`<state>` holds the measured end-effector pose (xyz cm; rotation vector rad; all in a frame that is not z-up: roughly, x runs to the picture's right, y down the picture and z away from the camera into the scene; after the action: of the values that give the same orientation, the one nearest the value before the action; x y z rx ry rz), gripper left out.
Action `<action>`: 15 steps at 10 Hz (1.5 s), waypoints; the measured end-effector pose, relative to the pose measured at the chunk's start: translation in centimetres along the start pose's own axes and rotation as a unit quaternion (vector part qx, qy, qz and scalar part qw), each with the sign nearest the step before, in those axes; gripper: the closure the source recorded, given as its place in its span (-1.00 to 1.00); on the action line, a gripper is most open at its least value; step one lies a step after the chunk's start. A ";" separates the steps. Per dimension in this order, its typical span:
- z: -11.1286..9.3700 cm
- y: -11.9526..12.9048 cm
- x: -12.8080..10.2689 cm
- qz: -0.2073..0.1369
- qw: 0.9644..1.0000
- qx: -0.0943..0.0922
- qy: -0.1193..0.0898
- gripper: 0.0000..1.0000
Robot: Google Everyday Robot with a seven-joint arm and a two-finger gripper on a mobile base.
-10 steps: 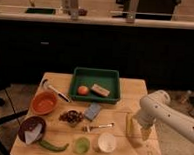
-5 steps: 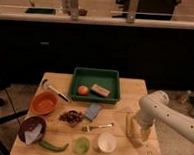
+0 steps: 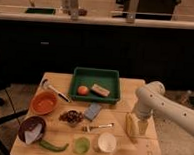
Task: Place banana in red bowl
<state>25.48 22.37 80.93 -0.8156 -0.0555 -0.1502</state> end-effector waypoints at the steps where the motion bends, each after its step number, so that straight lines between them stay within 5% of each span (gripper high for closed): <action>1: -0.1 0.0 -0.1 0.038 0.999 -0.004 0.002 -0.60; 6: 0.5 2.2 -1.0 0.169 0.985 -0.010 -0.017 -0.60; 8: 1.4 3.5 -1.2 0.211 0.977 -0.025 -0.032 -0.60; 11: 1.7 3.4 -2.1 0.252 0.966 -0.047 -0.022 -0.60; 15: 1.0 3.4 -2.6 0.310 0.950 -0.029 -0.020 -0.60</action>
<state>23.40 25.70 78.91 -0.8601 0.1687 0.4608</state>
